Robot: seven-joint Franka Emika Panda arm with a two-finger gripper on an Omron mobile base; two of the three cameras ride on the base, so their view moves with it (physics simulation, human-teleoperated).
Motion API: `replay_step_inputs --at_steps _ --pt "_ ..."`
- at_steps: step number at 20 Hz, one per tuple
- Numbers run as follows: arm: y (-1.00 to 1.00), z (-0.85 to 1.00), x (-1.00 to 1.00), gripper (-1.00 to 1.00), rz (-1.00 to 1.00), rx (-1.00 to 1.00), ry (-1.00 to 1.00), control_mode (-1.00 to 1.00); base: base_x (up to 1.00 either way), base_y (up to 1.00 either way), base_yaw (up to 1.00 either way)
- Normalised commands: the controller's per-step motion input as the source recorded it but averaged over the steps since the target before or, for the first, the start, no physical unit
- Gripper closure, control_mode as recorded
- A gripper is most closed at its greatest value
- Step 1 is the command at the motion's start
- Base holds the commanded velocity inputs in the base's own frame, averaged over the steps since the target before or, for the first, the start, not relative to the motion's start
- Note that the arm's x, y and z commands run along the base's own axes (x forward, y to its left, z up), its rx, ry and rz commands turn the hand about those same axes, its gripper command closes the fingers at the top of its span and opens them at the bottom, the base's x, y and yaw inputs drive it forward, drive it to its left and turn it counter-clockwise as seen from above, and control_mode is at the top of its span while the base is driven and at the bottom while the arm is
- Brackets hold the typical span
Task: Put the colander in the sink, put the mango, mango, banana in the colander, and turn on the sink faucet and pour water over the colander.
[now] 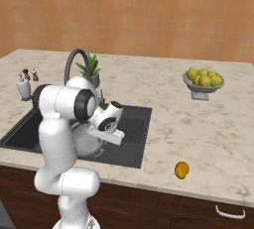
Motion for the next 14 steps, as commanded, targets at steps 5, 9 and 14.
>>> replay_step_inputs --at_steps 5,9,14 --pt "0.16 -0.38 0.28 1.00 0.43 0.08 -0.09 -1.00 0.00 0.00 0.00" --pt "0.04 -0.51 0.33 1.00 0.40 0.07 -0.06 -1.00 0.00 0.00 0.00" --pt "-0.12 -0.78 0.27 1.00 0.37 0.07 -0.04 -1.00 0.00 0.00 0.00"
